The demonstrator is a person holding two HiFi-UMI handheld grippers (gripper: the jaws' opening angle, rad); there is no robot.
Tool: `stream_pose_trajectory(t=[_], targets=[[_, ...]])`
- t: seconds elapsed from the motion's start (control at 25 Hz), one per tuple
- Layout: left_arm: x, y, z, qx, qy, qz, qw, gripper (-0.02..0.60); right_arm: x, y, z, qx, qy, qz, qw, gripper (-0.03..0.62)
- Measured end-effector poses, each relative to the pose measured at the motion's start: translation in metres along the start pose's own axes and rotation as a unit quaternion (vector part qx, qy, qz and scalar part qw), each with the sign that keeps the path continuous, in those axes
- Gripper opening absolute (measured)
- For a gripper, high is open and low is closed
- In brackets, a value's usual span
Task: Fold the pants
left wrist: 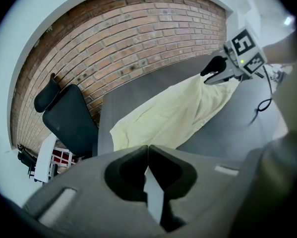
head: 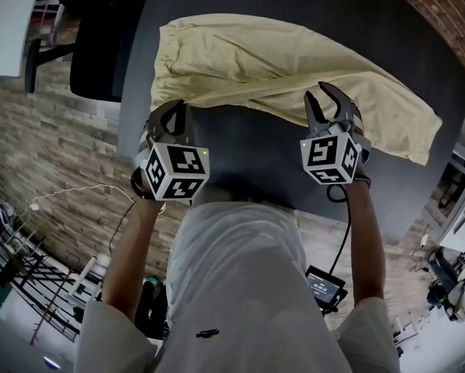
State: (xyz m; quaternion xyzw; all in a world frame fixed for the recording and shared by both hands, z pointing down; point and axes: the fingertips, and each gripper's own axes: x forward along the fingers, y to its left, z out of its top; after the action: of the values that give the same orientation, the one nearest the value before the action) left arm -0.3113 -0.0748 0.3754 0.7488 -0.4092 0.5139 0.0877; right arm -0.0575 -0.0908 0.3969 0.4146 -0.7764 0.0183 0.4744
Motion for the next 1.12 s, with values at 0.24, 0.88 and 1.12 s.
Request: stream_pose_trajectory(t=[0.24,0.88,1.12], targets=[[-0.005,0.002,0.005,-0.003,0.0,-0.002,1.0,0.011,0.031,0.011,-0.017,-0.062,0.041,0.044,0.996,0.152],[0.014,0.049,0.045,0.03,-0.017,0.019,0.9992,0.011,0.019,-0.042,0.011,-0.076,0.016,-0.019,0.997,0.009],[0.043,0.073,0.072,0.064,-0.012,0.016,0.9978,0.011,0.028,-0.061,0.019,-0.071,0.026,-0.03,0.997,0.009]])
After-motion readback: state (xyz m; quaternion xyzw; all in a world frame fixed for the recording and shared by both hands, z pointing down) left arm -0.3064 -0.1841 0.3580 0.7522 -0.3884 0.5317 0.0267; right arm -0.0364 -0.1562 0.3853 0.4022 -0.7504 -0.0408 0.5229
